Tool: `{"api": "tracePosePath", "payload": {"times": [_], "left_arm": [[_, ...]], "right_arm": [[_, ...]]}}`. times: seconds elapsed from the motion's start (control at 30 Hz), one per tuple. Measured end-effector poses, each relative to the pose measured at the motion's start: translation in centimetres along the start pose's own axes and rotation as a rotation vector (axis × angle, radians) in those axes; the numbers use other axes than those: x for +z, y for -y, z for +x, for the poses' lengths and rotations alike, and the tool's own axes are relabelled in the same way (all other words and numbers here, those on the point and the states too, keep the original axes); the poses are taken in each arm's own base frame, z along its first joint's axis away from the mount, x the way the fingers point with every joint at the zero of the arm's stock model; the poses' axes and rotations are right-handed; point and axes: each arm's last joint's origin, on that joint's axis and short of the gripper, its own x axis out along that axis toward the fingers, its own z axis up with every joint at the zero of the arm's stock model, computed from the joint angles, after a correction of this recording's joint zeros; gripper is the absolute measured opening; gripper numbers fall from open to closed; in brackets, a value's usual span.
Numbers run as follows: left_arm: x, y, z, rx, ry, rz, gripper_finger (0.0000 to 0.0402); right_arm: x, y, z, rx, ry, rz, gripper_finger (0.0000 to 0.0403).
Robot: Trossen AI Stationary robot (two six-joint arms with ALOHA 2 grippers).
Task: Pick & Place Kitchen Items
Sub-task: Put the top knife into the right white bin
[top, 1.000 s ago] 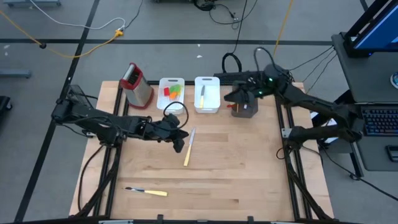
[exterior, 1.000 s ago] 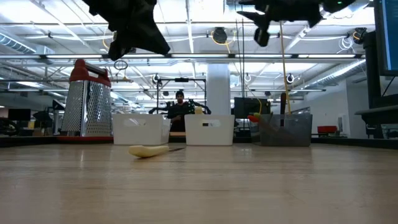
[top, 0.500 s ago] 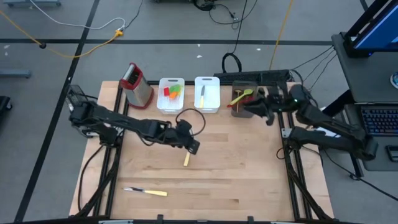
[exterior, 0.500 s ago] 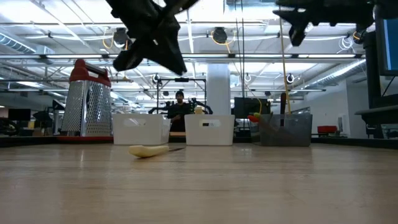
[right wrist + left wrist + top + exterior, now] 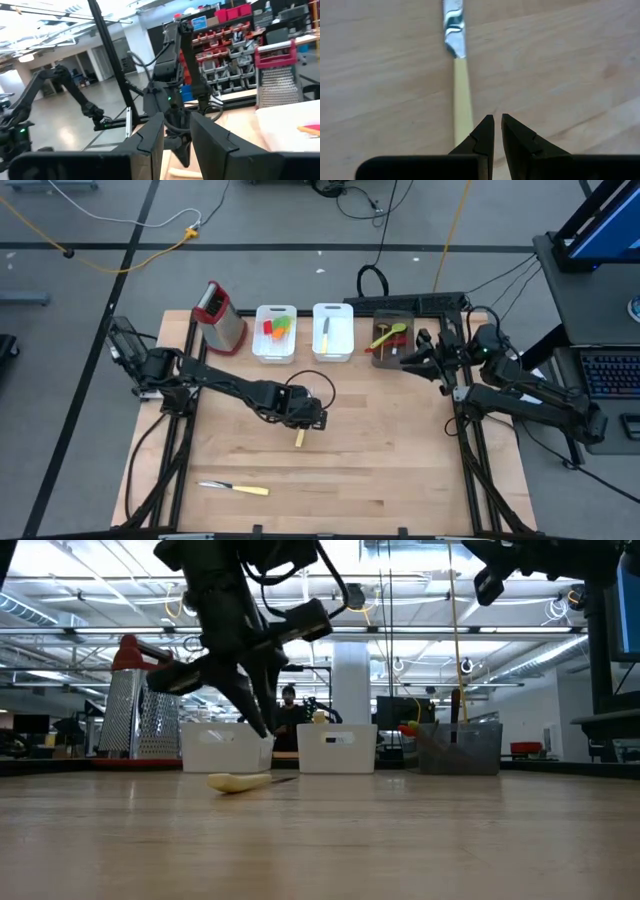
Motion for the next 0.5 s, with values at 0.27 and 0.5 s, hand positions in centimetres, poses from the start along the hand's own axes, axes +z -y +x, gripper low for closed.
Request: {"api": "tracePosePath", "payload": {"times": [0.27,0.5], "left_arm": [[0.87,-0.15,0.08,0.011,0.016,-0.016,0.0037],[0.79,-0.17,0.19,0.014,-0.004,0.006,0.0044]], "right_arm": [[-0.47,0.10,-0.01,0.023,-0.019,0.009,0.0091],[-0.47,0.10,-0.01,0.024,-0.019,0.004,0.0091]]}}
